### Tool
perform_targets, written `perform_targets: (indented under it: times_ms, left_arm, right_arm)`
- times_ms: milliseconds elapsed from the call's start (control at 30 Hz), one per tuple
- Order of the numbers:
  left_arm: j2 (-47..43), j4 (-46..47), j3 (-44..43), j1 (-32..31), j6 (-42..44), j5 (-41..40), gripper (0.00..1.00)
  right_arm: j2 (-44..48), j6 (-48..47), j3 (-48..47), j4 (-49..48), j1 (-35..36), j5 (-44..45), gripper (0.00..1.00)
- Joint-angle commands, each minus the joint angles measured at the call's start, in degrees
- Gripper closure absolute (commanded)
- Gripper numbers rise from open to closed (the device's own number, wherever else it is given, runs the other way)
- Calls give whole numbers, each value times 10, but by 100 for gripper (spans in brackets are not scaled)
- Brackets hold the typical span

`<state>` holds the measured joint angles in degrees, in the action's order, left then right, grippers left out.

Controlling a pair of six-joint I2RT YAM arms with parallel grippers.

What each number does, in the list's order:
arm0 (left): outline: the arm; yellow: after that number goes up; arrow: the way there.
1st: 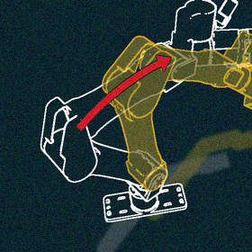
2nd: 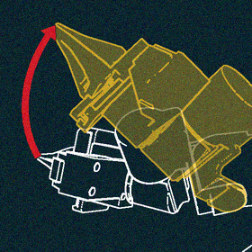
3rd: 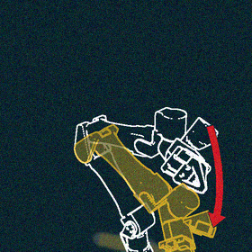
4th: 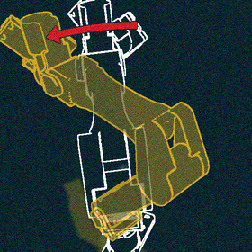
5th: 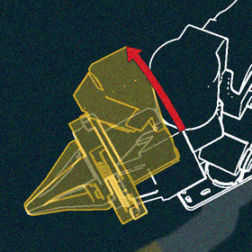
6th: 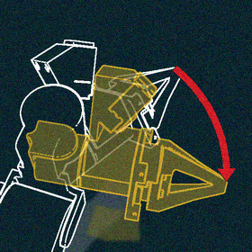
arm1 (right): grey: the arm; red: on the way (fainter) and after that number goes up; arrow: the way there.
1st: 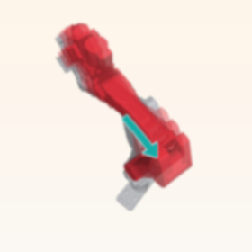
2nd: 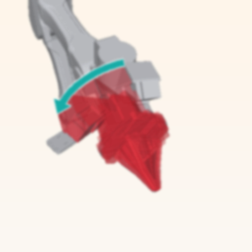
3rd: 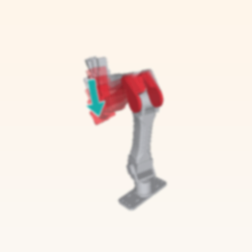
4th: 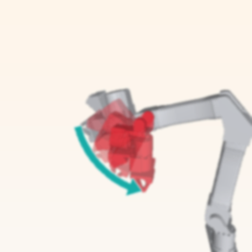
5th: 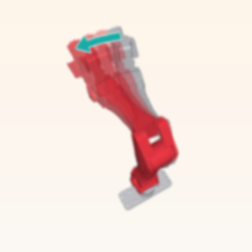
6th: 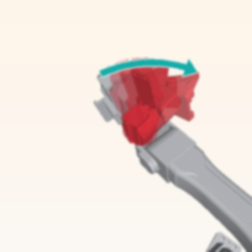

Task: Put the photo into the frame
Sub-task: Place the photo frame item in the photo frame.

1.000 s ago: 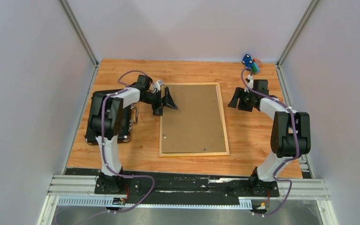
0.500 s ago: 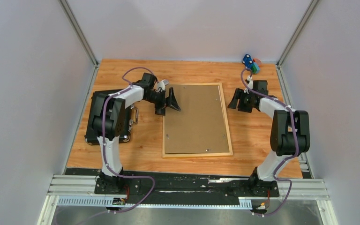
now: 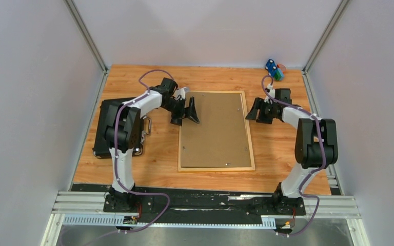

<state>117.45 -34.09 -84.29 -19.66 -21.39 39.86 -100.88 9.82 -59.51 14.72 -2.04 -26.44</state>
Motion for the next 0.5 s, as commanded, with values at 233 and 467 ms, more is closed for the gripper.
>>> perform_targets:
  times_ms: [233, 467]
  left_arm:
    - [15, -45, -63, -28, 57, -54, 0]
    - [24, -60, -79, -42, 71, -72, 0]
  right_arm:
    - [-29, -7, -16, -20, 37, -37, 38]
    - [-38, -8, -20, -18, 41, -52, 38]
